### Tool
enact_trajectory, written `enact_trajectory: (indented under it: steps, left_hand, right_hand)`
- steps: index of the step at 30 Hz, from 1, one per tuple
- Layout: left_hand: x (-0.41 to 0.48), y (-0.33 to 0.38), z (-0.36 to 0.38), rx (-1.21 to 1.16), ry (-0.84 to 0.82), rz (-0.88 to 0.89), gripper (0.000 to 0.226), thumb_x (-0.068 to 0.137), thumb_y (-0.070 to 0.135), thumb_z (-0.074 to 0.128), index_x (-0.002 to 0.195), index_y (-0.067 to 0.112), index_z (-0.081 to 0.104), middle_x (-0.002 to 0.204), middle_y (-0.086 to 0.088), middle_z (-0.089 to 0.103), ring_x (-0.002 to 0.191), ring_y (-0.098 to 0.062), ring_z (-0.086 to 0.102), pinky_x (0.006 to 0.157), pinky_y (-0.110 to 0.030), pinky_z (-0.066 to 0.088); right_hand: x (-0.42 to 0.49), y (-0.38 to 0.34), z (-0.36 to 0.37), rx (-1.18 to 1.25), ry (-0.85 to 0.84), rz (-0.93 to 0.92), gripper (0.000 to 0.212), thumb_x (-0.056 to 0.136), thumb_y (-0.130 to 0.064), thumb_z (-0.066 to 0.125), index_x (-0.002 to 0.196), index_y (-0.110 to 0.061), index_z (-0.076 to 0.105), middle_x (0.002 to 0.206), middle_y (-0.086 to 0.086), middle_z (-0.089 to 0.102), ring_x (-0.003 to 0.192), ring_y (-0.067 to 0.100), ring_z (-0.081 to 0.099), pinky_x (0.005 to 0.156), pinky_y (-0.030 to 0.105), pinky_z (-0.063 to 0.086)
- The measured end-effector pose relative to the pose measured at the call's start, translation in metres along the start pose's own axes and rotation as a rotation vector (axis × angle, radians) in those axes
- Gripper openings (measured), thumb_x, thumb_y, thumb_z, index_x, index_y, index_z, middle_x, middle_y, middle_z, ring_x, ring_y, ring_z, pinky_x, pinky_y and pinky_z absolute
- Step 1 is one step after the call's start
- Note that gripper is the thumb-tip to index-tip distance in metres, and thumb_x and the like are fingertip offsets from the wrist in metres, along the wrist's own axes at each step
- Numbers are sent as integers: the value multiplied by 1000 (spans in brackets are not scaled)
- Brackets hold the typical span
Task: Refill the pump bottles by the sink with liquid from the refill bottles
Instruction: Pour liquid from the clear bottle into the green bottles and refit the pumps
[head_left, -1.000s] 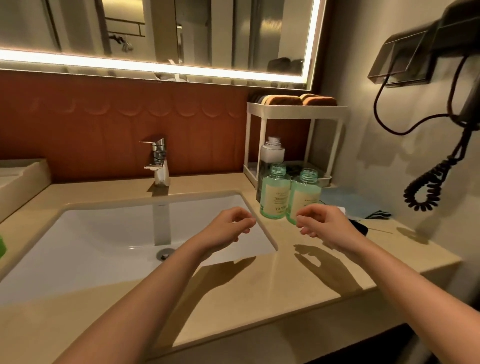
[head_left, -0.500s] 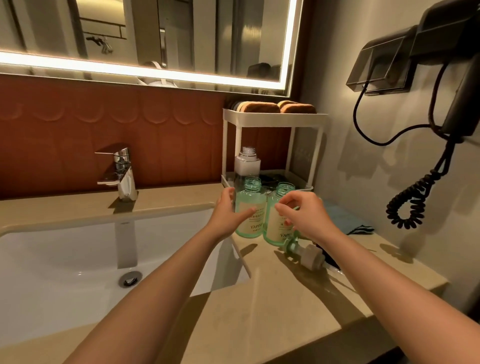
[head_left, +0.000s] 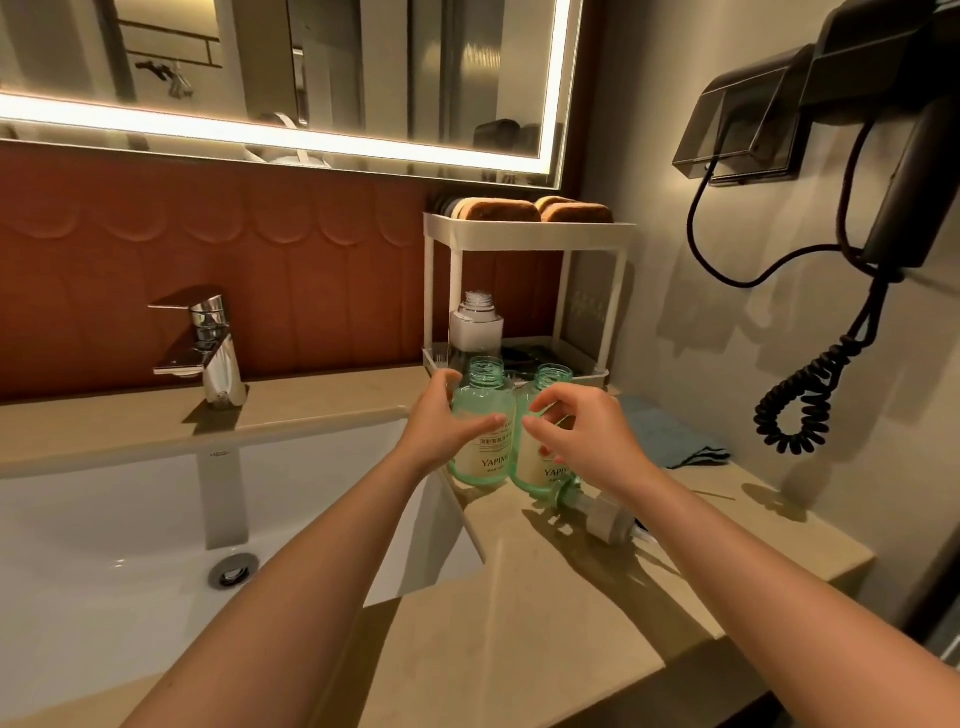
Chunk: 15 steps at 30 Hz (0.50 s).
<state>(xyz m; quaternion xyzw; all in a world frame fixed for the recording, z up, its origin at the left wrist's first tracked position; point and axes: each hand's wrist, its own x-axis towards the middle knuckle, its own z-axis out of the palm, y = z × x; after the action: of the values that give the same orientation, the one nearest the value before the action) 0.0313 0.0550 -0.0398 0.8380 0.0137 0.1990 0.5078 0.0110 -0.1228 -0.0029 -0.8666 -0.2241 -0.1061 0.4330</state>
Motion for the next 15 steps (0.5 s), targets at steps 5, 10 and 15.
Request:
enact_trajectory:
  steps: [5,10,15]
  left_hand:
    - [-18,-2,-9,-15,-42,32,78,67,40,80,131,17,41,132,-3,48,115,-17,47,88,-31,43]
    - [-44,-4,-18,-83,-122,61,73,68,41,78,131,20,46,129,1,53,117,-17,50,92,-34,45]
    - [-70,-6,-24,-272,-227,26,85,61,41,78,134,28,34,132,3,50,117,-11,52,95,-34,48]
  right_hand:
    - [-7,-7,9,-35,14,-56,39,89,-22,61,126,-18,55,115,1,62,96,9,57,79,21,47]
    - [-17,-10,18,11,-25,-52,41,94,-25,53,134,-16,49,133,1,54,115,11,52,93,25,41]
    - [-29,-12,27,186,-15,-39,33,94,-21,53,126,-18,57,128,-1,59,114,9,54,97,35,47]
